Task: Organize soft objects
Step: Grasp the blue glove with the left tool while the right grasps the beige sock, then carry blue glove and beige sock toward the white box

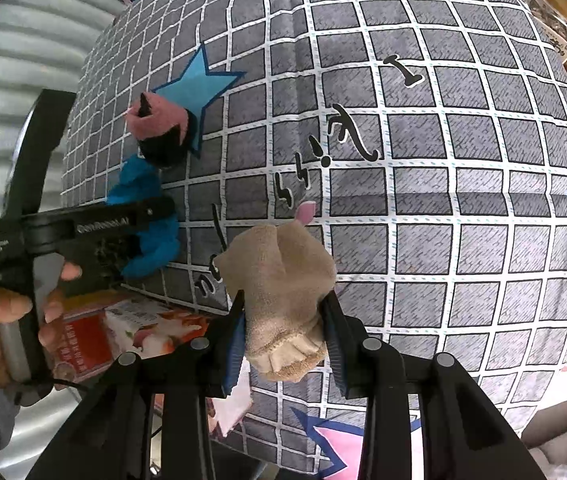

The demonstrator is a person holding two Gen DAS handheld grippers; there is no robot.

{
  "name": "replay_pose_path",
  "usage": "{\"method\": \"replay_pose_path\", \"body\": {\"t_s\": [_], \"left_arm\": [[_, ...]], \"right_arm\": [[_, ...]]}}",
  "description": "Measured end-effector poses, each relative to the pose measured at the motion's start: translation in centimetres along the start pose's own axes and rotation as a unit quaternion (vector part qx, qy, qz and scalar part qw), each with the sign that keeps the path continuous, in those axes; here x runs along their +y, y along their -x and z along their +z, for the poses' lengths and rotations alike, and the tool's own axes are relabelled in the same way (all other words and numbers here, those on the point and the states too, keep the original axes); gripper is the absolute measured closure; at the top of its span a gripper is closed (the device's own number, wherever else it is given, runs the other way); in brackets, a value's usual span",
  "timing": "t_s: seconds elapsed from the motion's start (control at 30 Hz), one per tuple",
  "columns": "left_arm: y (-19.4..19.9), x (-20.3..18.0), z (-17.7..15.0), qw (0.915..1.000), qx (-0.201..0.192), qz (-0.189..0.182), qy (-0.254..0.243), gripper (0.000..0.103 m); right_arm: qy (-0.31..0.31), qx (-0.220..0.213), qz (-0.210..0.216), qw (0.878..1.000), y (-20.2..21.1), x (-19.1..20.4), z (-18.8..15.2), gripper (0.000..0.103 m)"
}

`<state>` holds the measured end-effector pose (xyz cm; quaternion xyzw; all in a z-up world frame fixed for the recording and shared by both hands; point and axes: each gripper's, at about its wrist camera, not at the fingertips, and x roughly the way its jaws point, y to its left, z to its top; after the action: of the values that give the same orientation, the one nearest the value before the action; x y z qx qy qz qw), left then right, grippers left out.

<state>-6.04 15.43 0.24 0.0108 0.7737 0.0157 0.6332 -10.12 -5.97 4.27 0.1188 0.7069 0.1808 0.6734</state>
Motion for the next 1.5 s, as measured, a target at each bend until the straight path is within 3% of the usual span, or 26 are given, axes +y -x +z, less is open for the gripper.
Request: {"method": "replay_pose_path", "body": {"t_s": [0.1,0.13,0.57,0.87,1.07,1.5], "left_arm": [[0.6,-0.7,-0.5,0.9997,-0.005,-0.023,0.002,0.080],[1.1,-1.0,-0.8,0.9996,-0.011,-0.026,-0.001,0.086],[11.8,-3.4,-6.6,0.9895,-0.126,-0.051,-0.048,0.086],[14.0,0.9,-8.2,0.9853,-0.159,-0.057,-0.028,0.086],[15.7,2.7,-9.2,0.9808,-0.193,-0.028,-0.009,0.086],[19.8,7.8,-13.8,0.9724,-0.233,-0.008,0.012,0.086]], "right_arm": [[0.000,-0.007,0.001,1.000,0.2,0.5,0.0,0.066],[0.000,-0.009,0.001,1.000,0.3,0.6,0.0,0.066],[-0.002,-0.031,-0.006,0.999,1.9,1.1,-0.9,0.066],[0.023,-0.049,-0.009,0.998,3.5,3.7,-0.6,0.066],[0.072,-0.062,-0.027,0.995,4.9,7.1,-0.4,0.066],[0.157,-0.101,-0.061,0.980,8.5,14.5,-1.6,0.066]]}}
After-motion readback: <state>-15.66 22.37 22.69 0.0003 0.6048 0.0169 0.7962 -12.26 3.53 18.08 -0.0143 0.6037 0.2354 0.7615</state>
